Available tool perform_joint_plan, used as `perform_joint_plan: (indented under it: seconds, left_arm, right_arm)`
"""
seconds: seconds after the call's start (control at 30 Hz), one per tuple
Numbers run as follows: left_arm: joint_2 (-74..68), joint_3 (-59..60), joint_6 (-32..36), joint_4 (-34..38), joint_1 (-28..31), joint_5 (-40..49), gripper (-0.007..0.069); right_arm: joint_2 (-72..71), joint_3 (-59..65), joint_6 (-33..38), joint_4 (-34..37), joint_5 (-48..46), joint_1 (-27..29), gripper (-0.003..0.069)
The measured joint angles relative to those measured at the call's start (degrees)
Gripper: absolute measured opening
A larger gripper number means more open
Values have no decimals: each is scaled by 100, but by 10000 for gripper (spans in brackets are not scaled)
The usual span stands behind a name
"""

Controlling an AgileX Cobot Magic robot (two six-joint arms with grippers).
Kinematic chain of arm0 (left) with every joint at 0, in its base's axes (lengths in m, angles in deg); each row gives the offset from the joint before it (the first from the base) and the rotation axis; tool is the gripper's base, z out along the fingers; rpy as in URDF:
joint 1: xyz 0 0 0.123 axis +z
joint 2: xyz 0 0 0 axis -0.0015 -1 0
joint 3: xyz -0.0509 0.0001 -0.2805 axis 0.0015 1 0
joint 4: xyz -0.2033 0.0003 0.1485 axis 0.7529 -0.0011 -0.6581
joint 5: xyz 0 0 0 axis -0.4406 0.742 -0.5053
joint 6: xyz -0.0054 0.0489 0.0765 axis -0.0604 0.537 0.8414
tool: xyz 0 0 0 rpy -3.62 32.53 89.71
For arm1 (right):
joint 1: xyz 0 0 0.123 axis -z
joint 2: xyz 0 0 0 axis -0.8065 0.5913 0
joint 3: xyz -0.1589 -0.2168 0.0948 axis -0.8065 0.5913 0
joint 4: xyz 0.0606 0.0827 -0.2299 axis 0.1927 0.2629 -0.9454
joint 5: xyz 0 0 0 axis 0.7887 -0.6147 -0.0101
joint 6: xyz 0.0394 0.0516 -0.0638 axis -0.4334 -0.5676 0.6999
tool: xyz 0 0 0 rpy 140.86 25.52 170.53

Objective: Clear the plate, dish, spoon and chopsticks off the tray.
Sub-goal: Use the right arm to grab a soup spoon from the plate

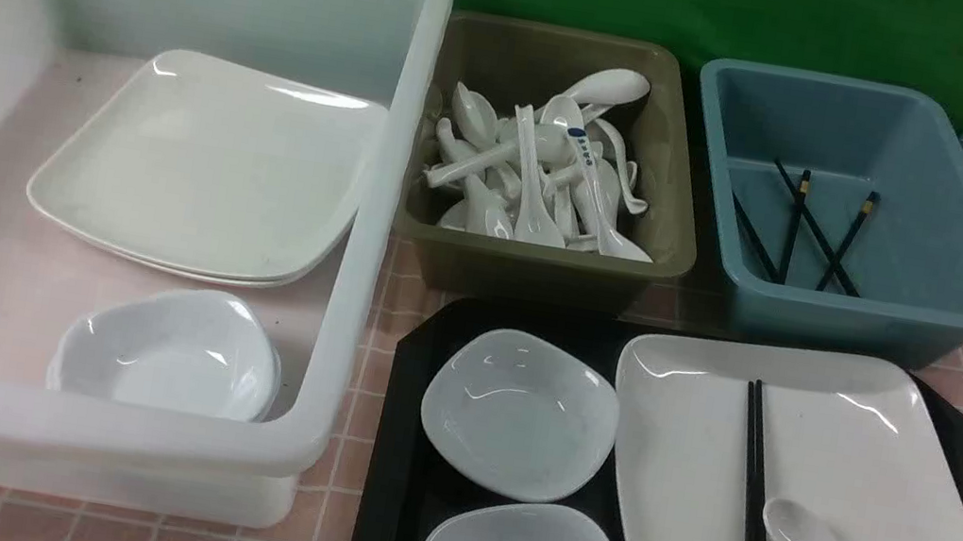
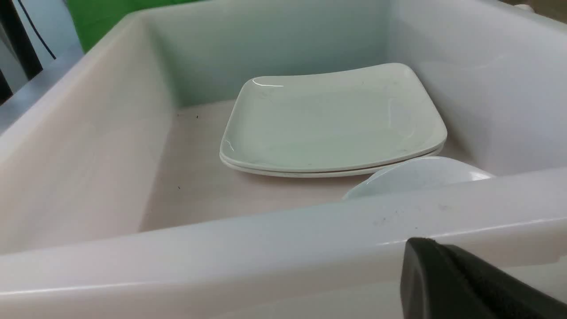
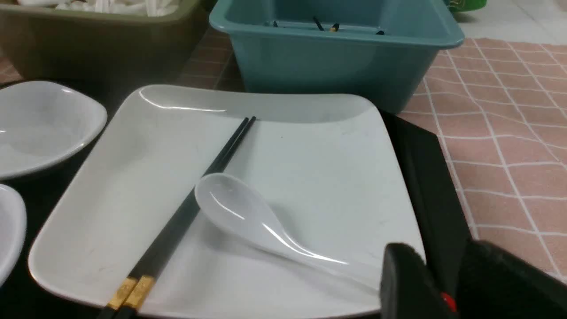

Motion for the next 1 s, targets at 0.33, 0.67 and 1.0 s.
perform_joint_plan:
  seconds: [0.33, 0.67, 1.0]
  left_arm:
    - [0, 0, 0, 0, 0, 0, 5]
    - [0, 0, -95, 145, 0, -742, 5]
    - [0, 0, -1316, 2099, 0, -2651, 5]
  right_arm:
    - [0, 0, 0, 0, 1, 0, 246]
    - [0, 0, 0, 0, 1, 0, 246]
    - [0, 0, 0, 0, 1, 0, 246]
